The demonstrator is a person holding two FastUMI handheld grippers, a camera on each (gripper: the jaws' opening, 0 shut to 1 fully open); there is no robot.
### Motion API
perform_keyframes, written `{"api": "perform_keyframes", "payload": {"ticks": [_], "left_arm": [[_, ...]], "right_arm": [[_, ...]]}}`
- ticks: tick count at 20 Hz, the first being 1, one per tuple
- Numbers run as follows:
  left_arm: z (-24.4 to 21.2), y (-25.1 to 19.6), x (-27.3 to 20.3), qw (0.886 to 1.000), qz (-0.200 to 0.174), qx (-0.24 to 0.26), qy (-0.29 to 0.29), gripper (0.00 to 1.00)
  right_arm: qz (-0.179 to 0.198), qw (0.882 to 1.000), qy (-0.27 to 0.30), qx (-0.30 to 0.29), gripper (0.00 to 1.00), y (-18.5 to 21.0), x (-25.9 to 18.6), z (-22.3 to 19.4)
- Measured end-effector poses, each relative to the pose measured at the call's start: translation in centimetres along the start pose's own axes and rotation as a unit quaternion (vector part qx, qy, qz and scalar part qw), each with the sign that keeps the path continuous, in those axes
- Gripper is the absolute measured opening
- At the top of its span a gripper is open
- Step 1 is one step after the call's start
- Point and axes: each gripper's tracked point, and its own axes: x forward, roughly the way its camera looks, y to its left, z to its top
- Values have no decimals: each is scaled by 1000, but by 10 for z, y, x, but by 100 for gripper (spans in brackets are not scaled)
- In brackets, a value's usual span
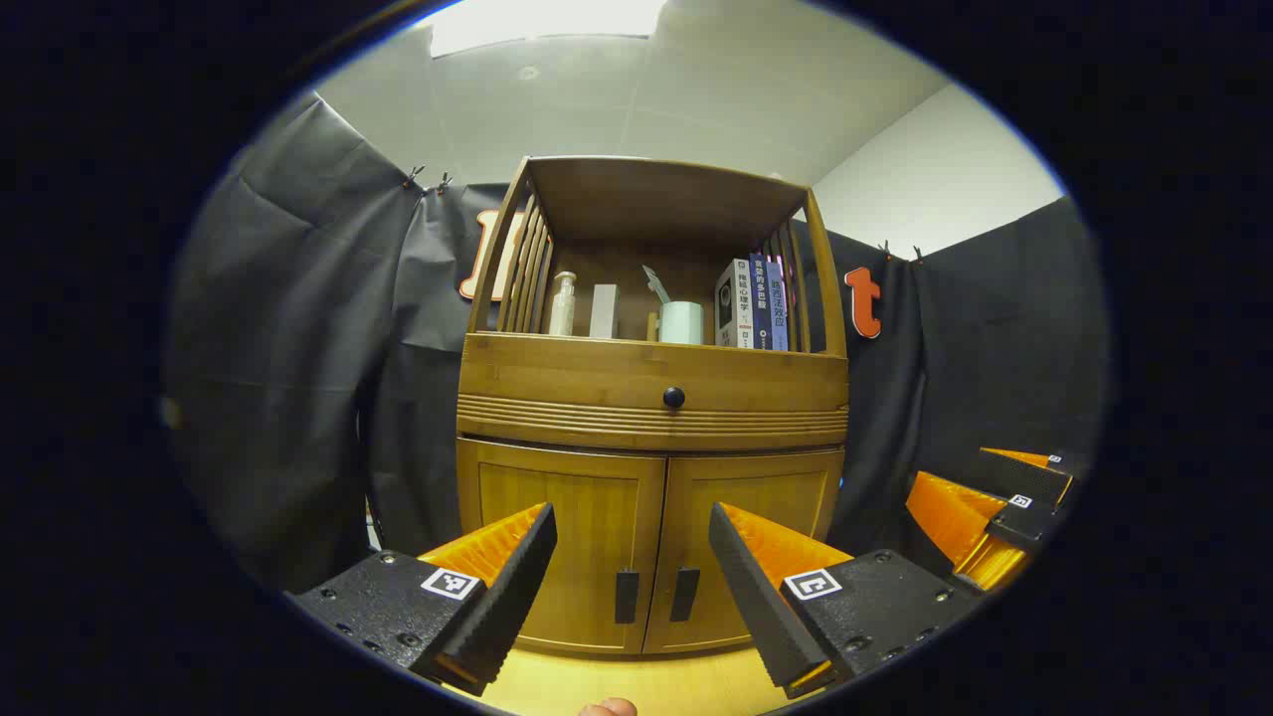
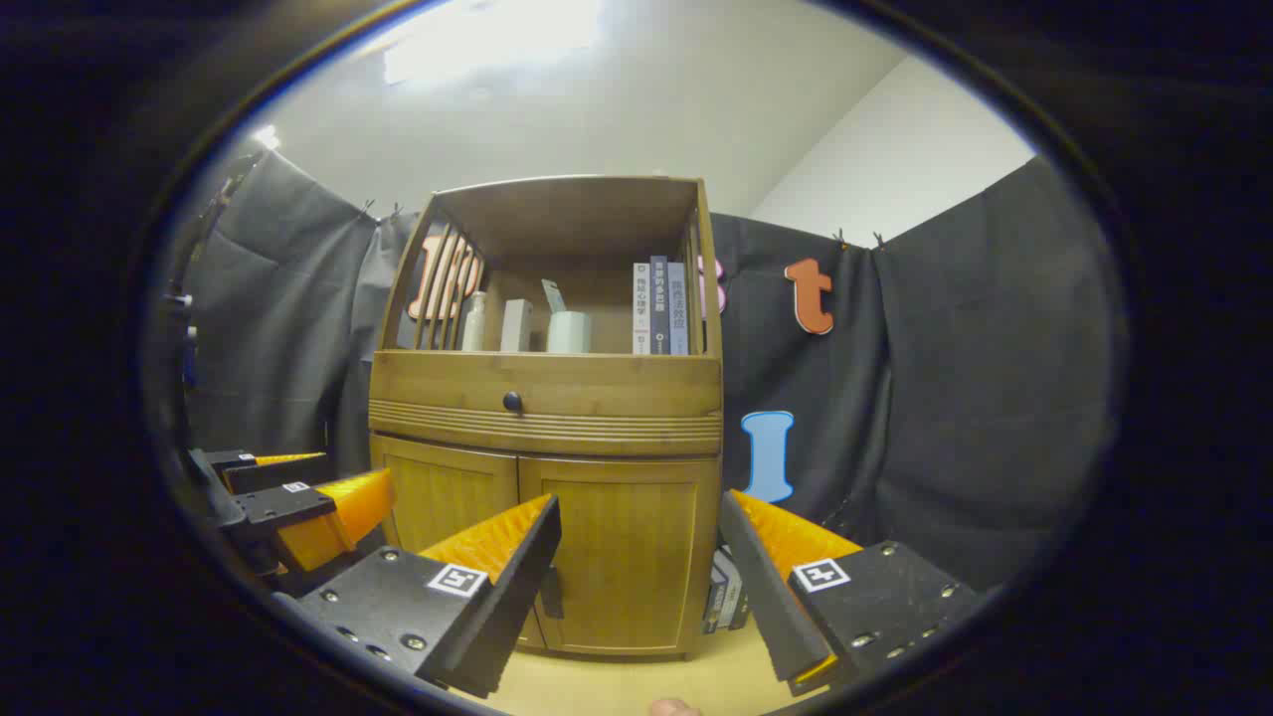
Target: Open the right door of the double-door shoe cabinet with the right hand, and open the left door with the left hand.
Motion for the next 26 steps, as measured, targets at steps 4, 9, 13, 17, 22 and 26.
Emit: {"api": "perform_keyframes", "payload": {"ticks": [4,9,13,17,22,26], "left_arm": [[5,14,-3,1000,16,8,-8,92],[6,34,-6,999,36,5,-11,92],[5,46,-6,999,49,4,-8,95],[5,60,-12,998,65,8,-7,95],[1,97,-25,994,106,25,6,92],[-1,130,-35,989,145,32,15,92]], "right_arm": [[11,1000,4,6,96,11,9,-4],[18,1000,2,6,96,19,18,-3],[25,1000,11,9,96,29,24,-12],[38,999,26,8,96,45,38,-31],[68,996,51,-1,96,80,67,-67],[76,994,73,-20,86,105,103,-116]]}}
